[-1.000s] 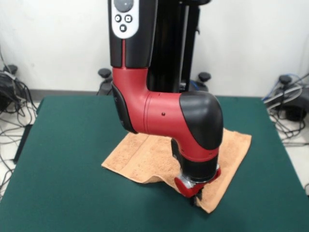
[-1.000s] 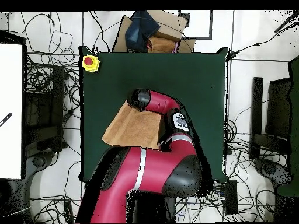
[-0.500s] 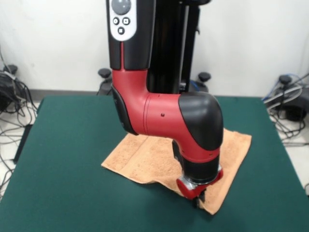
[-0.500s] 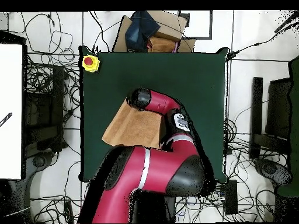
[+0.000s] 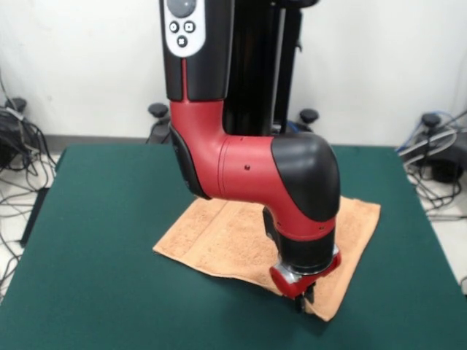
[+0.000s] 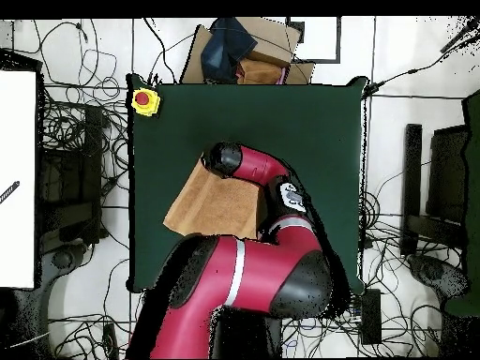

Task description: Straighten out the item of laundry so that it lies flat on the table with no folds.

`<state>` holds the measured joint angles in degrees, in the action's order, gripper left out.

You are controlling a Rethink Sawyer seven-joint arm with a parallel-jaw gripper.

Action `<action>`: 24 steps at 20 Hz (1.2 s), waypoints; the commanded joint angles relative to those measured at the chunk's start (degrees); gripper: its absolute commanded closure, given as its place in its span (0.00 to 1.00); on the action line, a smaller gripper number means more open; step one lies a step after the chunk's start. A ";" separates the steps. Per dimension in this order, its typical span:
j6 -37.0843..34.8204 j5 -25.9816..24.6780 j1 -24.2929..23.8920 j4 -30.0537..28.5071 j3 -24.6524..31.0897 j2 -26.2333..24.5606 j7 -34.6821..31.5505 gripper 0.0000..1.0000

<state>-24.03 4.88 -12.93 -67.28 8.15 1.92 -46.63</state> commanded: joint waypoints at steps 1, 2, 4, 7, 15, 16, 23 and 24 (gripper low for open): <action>4.94 -0.84 -0.42 -3.77 5.43 1.00 -11.31 1.00; 4.92 -0.91 -0.38 -3.83 5.31 1.08 -11.31 1.00; 5.15 -1.01 -0.24 -3.80 5.15 1.54 -11.35 1.00; 5.03 -0.99 -0.20 -4.02 5.20 2.26 -11.29 1.00; 5.73 -1.06 0.24 -2.88 4.73 1.32 -11.43 1.00; 5.68 -1.06 0.25 -2.67 4.70 1.19 -11.36 1.00; 5.64 -0.99 0.44 -2.28 4.41 0.93 -11.51 1.00; 5.78 -1.10 0.32 -2.55 4.45 0.97 -11.46 1.00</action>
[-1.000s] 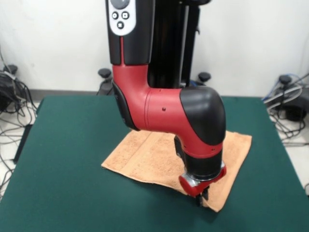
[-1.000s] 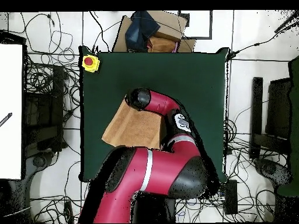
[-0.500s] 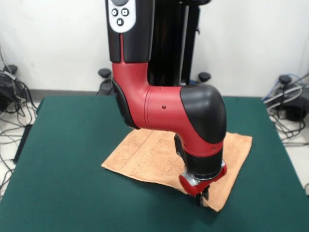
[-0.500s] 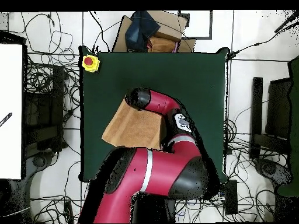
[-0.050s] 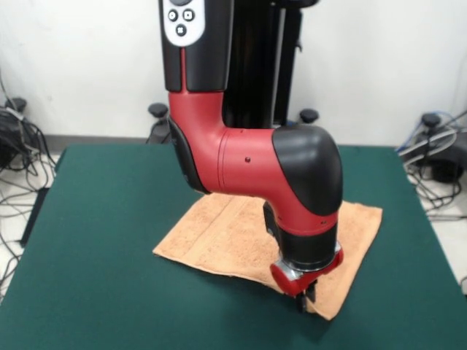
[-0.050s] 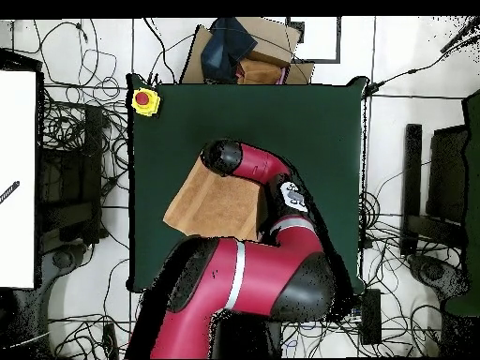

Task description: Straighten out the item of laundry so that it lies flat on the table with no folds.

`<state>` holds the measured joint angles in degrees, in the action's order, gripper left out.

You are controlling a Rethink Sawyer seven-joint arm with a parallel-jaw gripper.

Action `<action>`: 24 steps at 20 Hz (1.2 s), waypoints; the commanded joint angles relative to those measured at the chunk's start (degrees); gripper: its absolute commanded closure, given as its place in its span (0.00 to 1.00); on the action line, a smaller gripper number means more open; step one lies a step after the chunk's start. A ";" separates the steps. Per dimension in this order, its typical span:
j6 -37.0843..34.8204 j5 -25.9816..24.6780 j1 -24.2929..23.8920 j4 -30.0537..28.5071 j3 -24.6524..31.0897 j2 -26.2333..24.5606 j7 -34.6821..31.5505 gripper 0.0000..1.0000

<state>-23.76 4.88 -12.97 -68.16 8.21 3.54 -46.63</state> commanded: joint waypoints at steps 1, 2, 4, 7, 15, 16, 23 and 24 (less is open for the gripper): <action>5.66 -1.20 0.24 -1.94 4.43 -0.61 -11.41 1.00; 5.80 -1.34 0.10 -2.32 4.44 -0.53 -11.33 1.00; 5.25 -1.29 0.38 -2.11 4.00 -0.57 -11.33 1.00; 4.64 -1.23 0.45 -2.01 3.87 -0.63 -11.09 1.00; 3.60 -1.26 0.63 -2.03 3.47 -0.60 -10.88 0.00; 3.58 -1.26 0.66 -2.02 3.43 -0.62 -10.90 0.00; 3.25 -1.30 0.79 -1.94 3.11 -0.62 -10.90 0.00; 3.19 -1.26 0.96 -1.66 2.87 -0.70 -11.04 0.00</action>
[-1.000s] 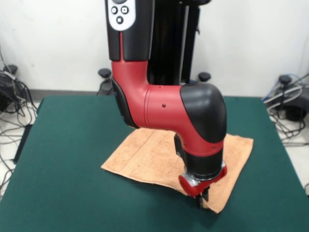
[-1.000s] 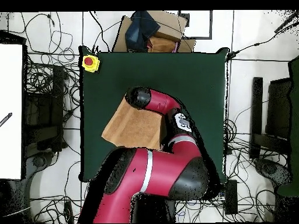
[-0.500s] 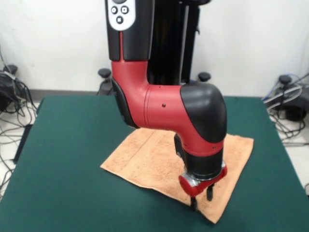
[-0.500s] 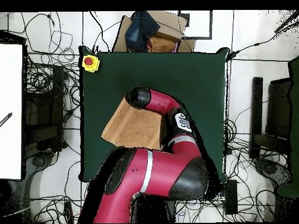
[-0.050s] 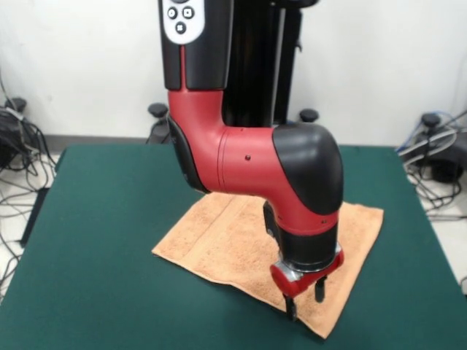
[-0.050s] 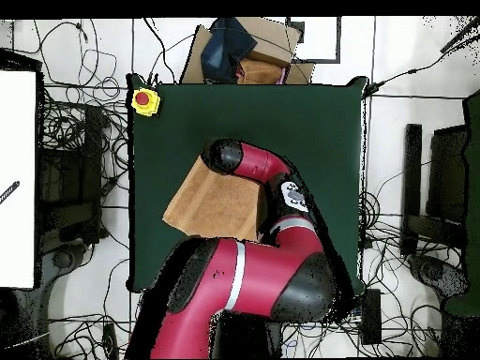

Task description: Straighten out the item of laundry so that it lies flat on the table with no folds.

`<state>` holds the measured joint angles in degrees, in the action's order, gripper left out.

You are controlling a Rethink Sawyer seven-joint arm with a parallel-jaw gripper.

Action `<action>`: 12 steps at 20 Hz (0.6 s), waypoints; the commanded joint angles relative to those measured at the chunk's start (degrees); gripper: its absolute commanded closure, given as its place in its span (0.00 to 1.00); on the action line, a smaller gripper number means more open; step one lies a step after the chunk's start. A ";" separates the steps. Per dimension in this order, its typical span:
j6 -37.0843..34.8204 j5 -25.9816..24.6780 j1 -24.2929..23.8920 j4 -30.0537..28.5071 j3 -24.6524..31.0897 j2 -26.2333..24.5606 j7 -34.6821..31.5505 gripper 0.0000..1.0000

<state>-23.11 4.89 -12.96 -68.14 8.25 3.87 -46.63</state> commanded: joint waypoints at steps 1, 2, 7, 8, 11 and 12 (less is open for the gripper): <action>2.48 -1.22 1.12 -1.39 2.58 -1.11 -11.17 0.00; 1.74 -1.24 1.42 -1.96 1.83 -0.34 -11.53 0.00; -3.15 -1.74 4.20 -8.70 -5.24 9.46 -15.17 0.00; -4.04 -1.66 4.49 -10.01 -6.13 11.51 -15.49 0.00; -7.33 -1.22 6.10 -12.07 -9.39 15.61 -16.17 0.00; -7.93 -1.07 6.60 -12.29 -10.28 16.28 -16.38 0.00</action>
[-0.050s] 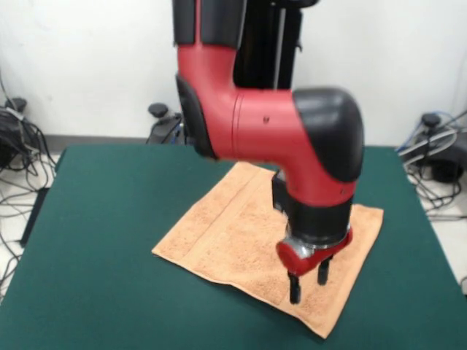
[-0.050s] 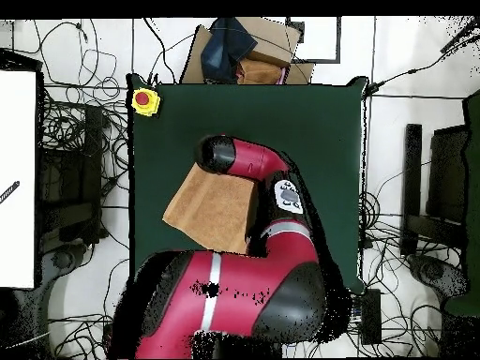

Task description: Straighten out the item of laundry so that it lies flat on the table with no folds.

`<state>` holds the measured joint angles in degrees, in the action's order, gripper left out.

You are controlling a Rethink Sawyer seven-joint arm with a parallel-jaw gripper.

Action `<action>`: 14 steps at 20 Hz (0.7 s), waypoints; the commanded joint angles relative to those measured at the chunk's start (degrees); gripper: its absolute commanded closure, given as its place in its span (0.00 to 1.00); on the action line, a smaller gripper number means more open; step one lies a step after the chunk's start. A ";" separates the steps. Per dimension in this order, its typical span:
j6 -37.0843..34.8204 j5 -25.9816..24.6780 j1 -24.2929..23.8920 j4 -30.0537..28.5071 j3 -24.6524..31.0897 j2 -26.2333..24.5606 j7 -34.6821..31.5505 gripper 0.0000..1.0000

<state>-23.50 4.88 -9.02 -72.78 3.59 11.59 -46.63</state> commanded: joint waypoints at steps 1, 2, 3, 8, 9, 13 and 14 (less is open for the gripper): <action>-8.14 -0.91 3.18 -7.87 -6.51 9.23 -16.60 0.00; -8.20 -0.78 3.53 -8.32 -7.20 9.92 -16.89 0.00; -8.59 -0.57 3.48 -8.87 -7.25 10.74 -16.63 0.00; -7.27 -0.77 3.13 -11.13 -8.01 12.64 -15.56 0.00; -6.18 -0.96 2.91 -11.24 -8.15 12.35 -15.51 0.00; -4.35 -2.56 4.41 -11.48 -11.79 10.84 -16.46 0.00; -4.25 -2.77 5.60 -11.02 -13.85 10.14 -17.67 0.00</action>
<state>-26.00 4.87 -5.11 -76.85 -6.78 23.02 -46.64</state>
